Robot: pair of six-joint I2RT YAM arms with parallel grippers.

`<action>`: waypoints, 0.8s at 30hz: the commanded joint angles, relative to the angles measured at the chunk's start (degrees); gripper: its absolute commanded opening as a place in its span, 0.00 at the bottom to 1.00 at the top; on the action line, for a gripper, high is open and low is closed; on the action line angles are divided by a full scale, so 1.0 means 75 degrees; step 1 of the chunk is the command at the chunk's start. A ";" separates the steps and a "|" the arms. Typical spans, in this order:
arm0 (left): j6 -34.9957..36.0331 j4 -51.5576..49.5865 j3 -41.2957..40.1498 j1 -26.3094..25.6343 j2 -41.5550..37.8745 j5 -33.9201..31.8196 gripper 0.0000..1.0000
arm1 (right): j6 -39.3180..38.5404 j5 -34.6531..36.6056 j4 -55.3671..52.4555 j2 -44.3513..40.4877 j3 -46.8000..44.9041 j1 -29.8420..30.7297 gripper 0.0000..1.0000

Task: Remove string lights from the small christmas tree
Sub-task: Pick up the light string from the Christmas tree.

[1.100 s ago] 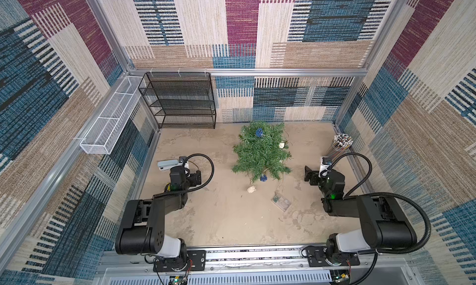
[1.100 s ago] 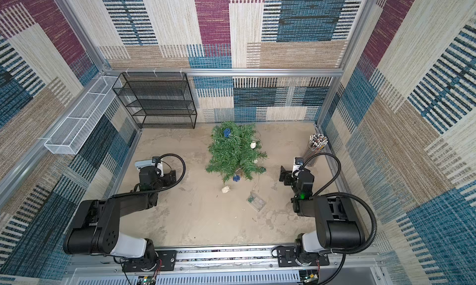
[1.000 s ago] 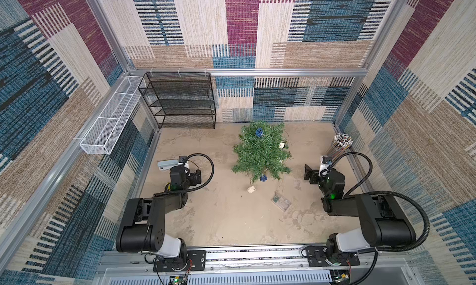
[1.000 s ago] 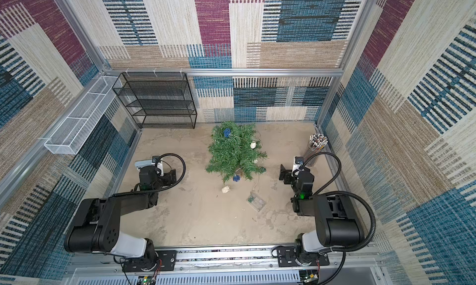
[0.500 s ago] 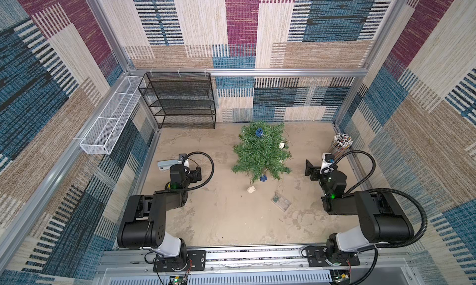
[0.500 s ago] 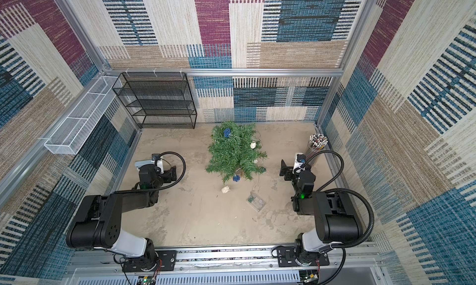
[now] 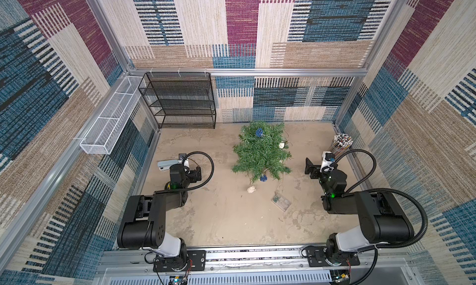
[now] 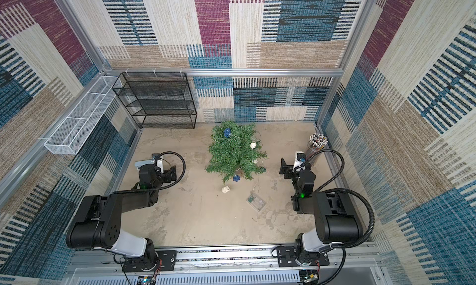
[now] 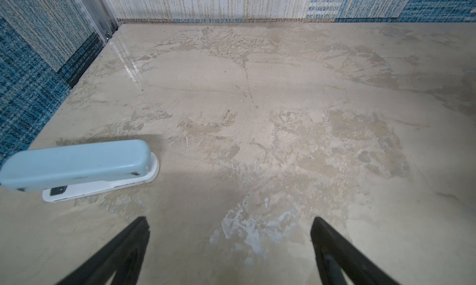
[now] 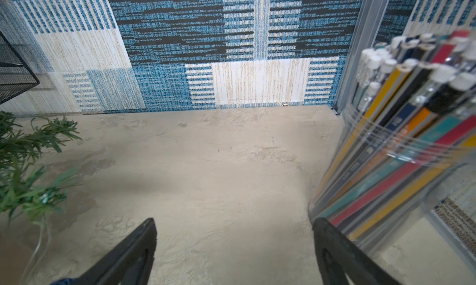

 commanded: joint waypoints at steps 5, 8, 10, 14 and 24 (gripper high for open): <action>-0.1391 -0.5582 0.3731 -0.0115 -0.0330 -0.0225 0.99 | 0.0501 0.1107 -0.6502 0.0122 0.4119 0.0512 0.96; -0.2018 -0.7594 0.5624 -0.0251 0.0013 0.0600 0.96 | 0.0282 0.1397 -0.8495 0.0410 0.5920 0.0996 0.96; -0.2046 -0.8740 0.6840 -0.0459 0.0228 0.1153 0.93 | 0.0112 0.1573 -0.9351 0.0416 0.6807 0.1351 0.96; -0.2171 -1.0481 0.9026 -0.0897 0.0522 0.2347 0.90 | 0.0250 0.1035 -1.0692 0.0380 0.8270 0.1574 0.96; -0.2773 -1.1470 1.1854 -0.2643 0.1368 0.4814 0.92 | 0.0970 -0.1895 -1.1138 -0.0366 0.9145 0.1579 0.99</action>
